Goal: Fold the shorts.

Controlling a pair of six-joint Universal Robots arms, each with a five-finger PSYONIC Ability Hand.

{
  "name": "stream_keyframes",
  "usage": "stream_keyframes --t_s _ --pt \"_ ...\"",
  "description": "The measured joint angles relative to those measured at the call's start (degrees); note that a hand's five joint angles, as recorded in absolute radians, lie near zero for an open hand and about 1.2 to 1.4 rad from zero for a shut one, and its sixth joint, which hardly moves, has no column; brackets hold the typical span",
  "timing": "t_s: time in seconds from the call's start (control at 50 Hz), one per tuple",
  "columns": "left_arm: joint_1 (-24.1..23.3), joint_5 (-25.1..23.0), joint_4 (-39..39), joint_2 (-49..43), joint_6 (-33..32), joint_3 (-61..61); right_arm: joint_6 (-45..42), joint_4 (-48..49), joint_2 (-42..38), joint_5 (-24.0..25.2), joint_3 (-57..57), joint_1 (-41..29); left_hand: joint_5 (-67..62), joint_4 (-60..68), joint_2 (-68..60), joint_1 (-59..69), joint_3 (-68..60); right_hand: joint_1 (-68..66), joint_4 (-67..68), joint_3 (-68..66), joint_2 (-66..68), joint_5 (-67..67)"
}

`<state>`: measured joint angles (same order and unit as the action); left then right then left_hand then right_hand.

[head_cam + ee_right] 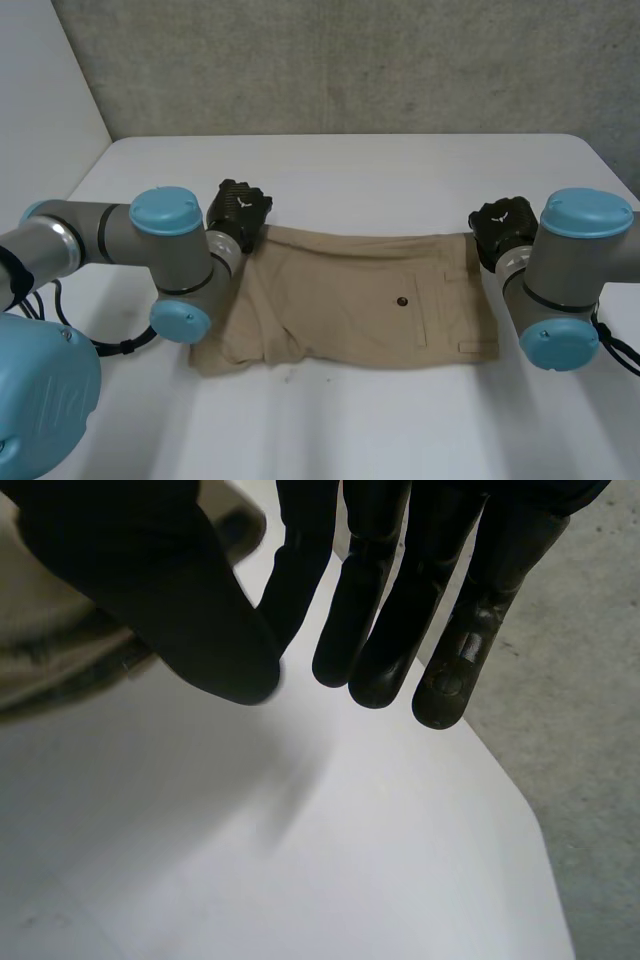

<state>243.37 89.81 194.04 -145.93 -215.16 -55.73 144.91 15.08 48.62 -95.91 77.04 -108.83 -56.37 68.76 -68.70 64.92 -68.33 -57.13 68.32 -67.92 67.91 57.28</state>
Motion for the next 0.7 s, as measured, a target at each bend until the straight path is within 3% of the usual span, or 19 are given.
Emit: stream_keyframes --t_s 0.06,0.08,0.1,0.12,0.14,0.16,0.22,0.42,0.7 --pt "-0.14 0.03 0.33 0.17 -1.18 -0.40 -0.88 -0.04 -0.02 -1.00 -0.45 -0.17 3.72 -5.11 5.06 -3.36 4.83 1.73 -3.08 3.04 -3.10 -2.32" --pt "-0.24 0.06 0.36 0.32 -1.47 -0.63 -0.98 -0.03 0.08 -1.15 -0.59 -0.21 6.48 -8.32 8.34 -6.60 8.01 9.17 -10.16 9.83 -9.86 -8.28" --pt "-0.35 0.08 0.41 0.57 -1.66 -0.87 -0.95 0.00 0.22 -1.20 -0.68 -0.22 19.49 -21.67 22.87 -21.08 21.12 17.15 -18.28 19.13 -19.35 -15.95" --pt "-0.39 0.11 0.40 0.71 -1.72 -1.00 -0.92 0.01 0.30 -1.21 -0.71 -0.23 19.49 -21.67 22.87 -21.08 21.12 19.44 -20.56 21.44 -21.74 -18.16" --pt "-0.61 0.18 0.41 1.54 -1.87 -1.59 -0.55 0.19 0.82 -1.21 -0.79 -0.24 37.57 -39.86 40.82 -41.38 38.94 30.77 -33.21 32.94 -33.54 -30.73" --pt "-0.72 0.24 0.41 2.08 -1.90 -1.96 -0.18 0.33 1.25 -1.20 -0.76 -0.21 41.85 -44.18 44.85 -45.38 44.03 40.22 -44.13 43.99 -45.73 -41.90" --pt "-1.03 0.42 0.37 4.91 -1.75 -3.74 1.98 1.05 3.67 -1.04 -0.31 -0.03 52.02 -54.35 54.02 -51.33 53.55 45.07 -53.93 54.09 -54.13 -51.84" --pt "-1.10 0.64 -0.26 19.81 3.34 -14.00 11.29 1.33 17.23 1.67 4.67 0.42 52.32 -54.66 54.63 -51.33 53.78 45.25 -54.86 55.47 -55.27 -53.00" --pt "-1.89 0.36 -4.03 36.43 22.90 -35.50 15.26 -10.20 27.62 15.44 18.89 0.81 52.32 -54.66 54.63 -51.33 53.78 45.25 -54.86 55.47 -55.27 -52.97"
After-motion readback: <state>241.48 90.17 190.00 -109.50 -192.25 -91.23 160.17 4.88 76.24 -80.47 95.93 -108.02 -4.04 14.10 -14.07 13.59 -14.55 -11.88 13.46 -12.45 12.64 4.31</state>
